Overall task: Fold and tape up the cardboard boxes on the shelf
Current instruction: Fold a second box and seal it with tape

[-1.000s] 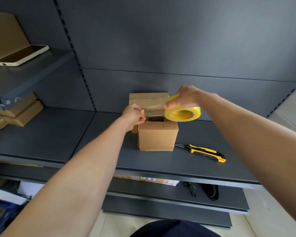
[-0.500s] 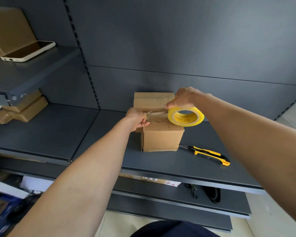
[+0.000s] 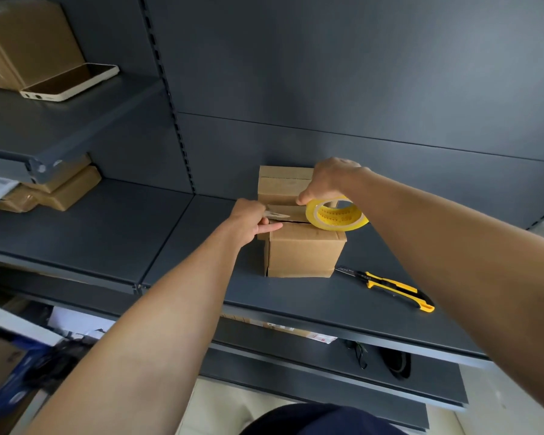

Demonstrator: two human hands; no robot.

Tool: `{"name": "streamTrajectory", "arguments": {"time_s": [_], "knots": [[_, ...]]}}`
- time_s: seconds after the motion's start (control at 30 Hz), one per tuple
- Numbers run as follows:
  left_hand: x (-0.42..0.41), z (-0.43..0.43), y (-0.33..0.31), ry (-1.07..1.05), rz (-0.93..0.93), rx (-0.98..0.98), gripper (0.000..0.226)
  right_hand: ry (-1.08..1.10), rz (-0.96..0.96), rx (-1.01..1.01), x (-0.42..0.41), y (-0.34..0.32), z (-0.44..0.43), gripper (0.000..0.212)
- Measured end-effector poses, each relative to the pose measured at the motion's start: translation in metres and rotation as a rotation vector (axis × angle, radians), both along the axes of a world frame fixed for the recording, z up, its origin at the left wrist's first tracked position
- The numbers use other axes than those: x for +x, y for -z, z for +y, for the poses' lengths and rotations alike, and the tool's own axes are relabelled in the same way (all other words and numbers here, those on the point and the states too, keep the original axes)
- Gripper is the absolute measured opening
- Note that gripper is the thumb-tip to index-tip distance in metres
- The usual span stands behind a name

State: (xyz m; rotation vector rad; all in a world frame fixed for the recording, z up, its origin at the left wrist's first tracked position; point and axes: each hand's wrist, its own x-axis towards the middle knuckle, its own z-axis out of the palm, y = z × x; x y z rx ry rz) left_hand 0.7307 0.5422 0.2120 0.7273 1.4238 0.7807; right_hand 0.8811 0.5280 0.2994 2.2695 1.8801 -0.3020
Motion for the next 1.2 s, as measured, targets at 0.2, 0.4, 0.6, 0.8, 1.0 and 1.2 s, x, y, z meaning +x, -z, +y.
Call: {"name": "streamTrajectory", "arguments": {"time_s": [0.2, 0.4, 0.6, 0.8, 1.0, 1.2], "knots": [[-0.012, -0.005, 0.009, -0.055, -0.055, -0.001, 0.032, -0.060, -0.097, -0.014, -0.014, 0.007, 0.008, 0.050], [-0.033, -0.002, 0.012, -0.070, -0.016, 0.015, 0.014, -0.109, -0.153, -0.032, -0.026, 0.011, 0.014, 0.058], [-0.032, -0.002, 0.035, -0.042, 0.006, 0.008, 0.007, -0.118, -0.173, -0.030, -0.026, 0.012, 0.014, 0.055], [-0.023, -0.004, 0.051, 0.011, 0.092, -0.011, 0.008, -0.114, -0.166, -0.015, -0.026, 0.014, 0.013, 0.045], [-0.009, -0.007, 0.059, 0.123, 0.235, 0.014, 0.014, -0.116, -0.162, 0.032, -0.027, 0.016, 0.012, 0.043], [0.004, -0.012, 0.058, 0.085, 0.279, 0.017, 0.016, -0.090, -0.128, 0.052, -0.023, 0.016, 0.011, 0.042]]}}
